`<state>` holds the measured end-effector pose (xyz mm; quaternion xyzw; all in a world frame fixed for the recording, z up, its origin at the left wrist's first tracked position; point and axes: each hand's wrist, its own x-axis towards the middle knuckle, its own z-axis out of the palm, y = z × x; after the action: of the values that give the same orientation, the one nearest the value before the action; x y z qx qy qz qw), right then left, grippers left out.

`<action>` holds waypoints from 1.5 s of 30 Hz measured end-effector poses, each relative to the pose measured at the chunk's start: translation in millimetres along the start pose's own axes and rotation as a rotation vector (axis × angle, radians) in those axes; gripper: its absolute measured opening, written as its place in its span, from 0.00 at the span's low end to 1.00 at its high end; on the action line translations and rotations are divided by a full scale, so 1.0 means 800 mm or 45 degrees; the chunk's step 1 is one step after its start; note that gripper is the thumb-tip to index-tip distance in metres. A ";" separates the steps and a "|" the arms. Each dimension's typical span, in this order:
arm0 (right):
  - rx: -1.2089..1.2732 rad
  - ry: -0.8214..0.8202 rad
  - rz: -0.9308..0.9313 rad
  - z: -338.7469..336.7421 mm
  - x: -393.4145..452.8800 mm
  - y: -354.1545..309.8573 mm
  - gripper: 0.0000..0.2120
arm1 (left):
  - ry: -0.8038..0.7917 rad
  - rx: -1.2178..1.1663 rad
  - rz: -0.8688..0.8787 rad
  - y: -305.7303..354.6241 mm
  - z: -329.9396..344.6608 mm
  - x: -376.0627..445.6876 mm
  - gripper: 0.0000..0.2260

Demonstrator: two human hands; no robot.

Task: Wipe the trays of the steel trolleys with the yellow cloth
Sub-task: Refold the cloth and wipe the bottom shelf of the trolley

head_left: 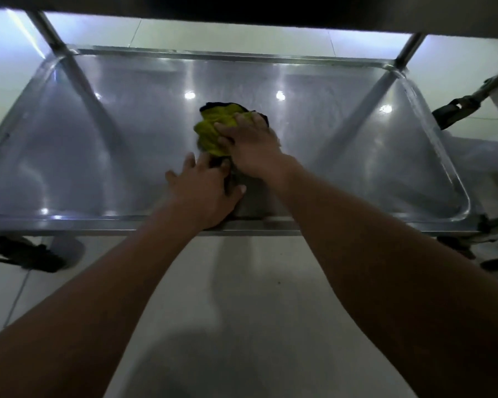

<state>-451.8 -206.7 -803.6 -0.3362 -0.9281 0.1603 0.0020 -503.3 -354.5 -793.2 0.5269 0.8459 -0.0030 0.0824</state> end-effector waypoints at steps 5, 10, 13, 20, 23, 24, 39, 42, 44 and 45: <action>-0.039 -0.024 -0.084 -0.009 0.004 -0.003 0.21 | -0.039 0.004 -0.013 -0.007 0.002 0.003 0.29; -0.018 -0.008 -0.101 -0.019 -0.007 0.038 0.21 | -0.036 -0.024 -0.054 0.002 0.001 0.004 0.28; -0.107 0.083 -0.016 -0.026 -0.021 0.085 0.21 | -0.062 -0.025 -0.068 0.003 -0.003 0.007 0.25; -0.159 0.364 0.282 -0.056 -0.094 0.244 0.20 | -0.049 -0.072 -0.139 0.033 -0.026 0.013 0.16; -0.192 0.425 0.484 -0.074 -0.128 0.301 0.21 | 0.036 -0.023 0.073 0.075 -0.024 0.012 0.20; -0.210 0.434 0.532 -0.081 -0.139 0.318 0.21 | 0.004 0.032 0.117 0.091 -0.021 0.013 0.19; 0.031 0.372 0.673 -0.088 -0.269 0.300 0.21 | 0.004 -0.039 0.130 0.123 0.009 -0.011 0.33; 0.058 0.350 0.651 -0.078 -0.313 0.277 0.20 | -0.003 -0.034 0.139 0.122 0.012 -0.010 0.33; 0.057 0.375 0.663 -0.071 -0.333 0.263 0.19 | -0.032 0.009 0.130 0.121 0.013 -0.010 0.33; 0.051 0.391 0.664 -0.068 -0.339 0.258 0.19 | -0.027 0.018 0.135 0.121 0.014 -0.010 0.33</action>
<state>-107.1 -211.4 -785.5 -0.5835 -0.7958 0.1210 0.1077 -411.7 -319.8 -795.3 0.5715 0.8158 -0.0102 0.0877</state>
